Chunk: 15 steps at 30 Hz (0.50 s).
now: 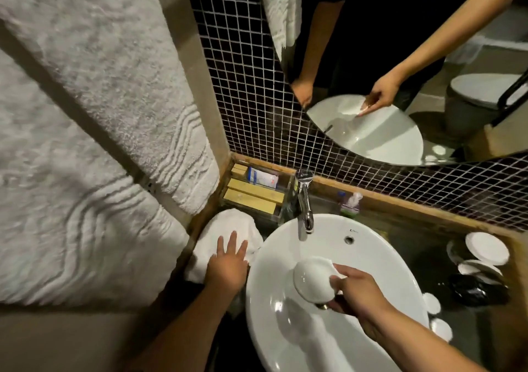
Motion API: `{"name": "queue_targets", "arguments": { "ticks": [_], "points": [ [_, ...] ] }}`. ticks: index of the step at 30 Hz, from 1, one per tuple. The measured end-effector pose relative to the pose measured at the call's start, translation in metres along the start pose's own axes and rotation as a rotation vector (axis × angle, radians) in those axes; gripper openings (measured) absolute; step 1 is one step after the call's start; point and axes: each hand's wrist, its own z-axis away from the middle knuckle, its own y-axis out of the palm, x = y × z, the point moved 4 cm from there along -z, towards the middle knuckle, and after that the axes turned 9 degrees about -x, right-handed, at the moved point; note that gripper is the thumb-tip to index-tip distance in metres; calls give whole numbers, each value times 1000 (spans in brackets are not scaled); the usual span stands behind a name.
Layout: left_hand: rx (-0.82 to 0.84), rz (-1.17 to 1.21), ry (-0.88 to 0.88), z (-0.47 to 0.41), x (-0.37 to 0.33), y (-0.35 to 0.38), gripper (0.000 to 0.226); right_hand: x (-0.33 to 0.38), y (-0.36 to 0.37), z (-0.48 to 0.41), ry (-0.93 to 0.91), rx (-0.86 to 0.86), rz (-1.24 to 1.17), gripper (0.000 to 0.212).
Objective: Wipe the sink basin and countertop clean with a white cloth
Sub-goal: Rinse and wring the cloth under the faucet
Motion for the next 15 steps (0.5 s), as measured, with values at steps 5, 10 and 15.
{"name": "queue_targets", "arguments": {
  "ticks": [5,10,15],
  "points": [
    [-12,-91,90,-10,5,18,74,-9,3,3,24,-29,-61,33],
    [-170,-134,221,-18,4,26,75,-15,4,8,27,-34,-80,33],
    [-88,249,-14,-15,-10,6,59,-17,-1,14,9,-44,-73,35]
  ]
}}
